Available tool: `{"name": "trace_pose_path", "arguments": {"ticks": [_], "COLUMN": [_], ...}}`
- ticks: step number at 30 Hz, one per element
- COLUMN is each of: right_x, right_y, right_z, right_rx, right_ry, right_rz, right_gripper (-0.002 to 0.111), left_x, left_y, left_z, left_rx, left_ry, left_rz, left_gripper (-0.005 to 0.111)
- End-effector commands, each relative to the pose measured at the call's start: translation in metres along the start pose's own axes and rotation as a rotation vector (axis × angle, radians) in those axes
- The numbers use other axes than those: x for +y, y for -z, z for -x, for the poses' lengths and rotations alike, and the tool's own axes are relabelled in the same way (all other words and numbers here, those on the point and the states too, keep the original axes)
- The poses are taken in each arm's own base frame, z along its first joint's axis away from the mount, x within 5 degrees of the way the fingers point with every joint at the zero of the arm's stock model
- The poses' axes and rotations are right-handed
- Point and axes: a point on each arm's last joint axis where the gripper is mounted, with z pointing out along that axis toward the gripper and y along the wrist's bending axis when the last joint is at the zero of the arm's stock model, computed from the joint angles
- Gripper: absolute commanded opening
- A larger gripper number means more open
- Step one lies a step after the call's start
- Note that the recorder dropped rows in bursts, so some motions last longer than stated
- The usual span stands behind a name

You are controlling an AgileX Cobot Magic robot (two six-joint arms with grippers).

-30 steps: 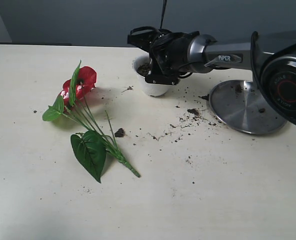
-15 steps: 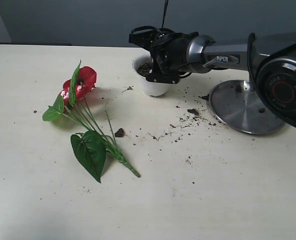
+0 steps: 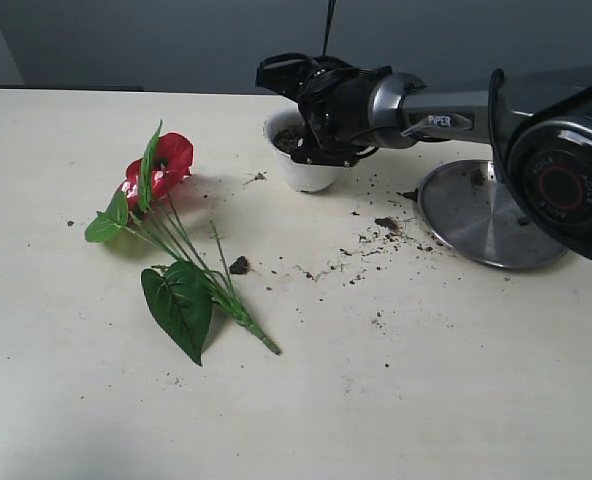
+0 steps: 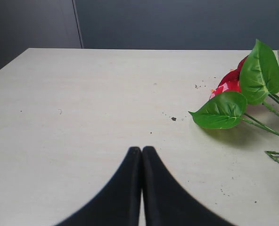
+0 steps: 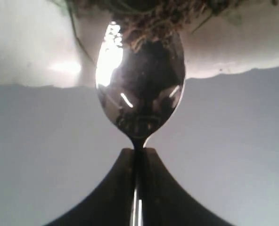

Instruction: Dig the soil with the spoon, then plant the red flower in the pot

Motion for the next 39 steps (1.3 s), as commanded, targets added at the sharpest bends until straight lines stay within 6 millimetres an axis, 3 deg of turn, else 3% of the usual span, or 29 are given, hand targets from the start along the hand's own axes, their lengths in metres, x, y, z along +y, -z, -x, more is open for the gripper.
{"name": "trace_pose_path", "arguments": {"ticks": [1, 28, 39], "right_x": [-0.006, 0.000, 0.000], "right_y": [0.006, 0.024, 0.031], "right_z": [0.010, 0.000, -0.019], "right_rx": [-0.057, -0.076, -0.017], "right_ry": [-0.003, 0.030, 0.063], "right_rz": [-0.039, -0.047, -0.050], "right_gripper": [-0.001, -0.001, -0.001], "left_x": [0.000, 0.000, 0.000], "left_y": [0.000, 0.000, 0.000], "left_z": [0.000, 0.000, 0.000], "left_rx": [-0.011, -0.011, -0.011], "left_ry": [0.001, 0.001, 0.001], "left_rz": [-0.003, -0.003, -0.003], "left_gripper": [0.000, 0.000, 0.000]}}
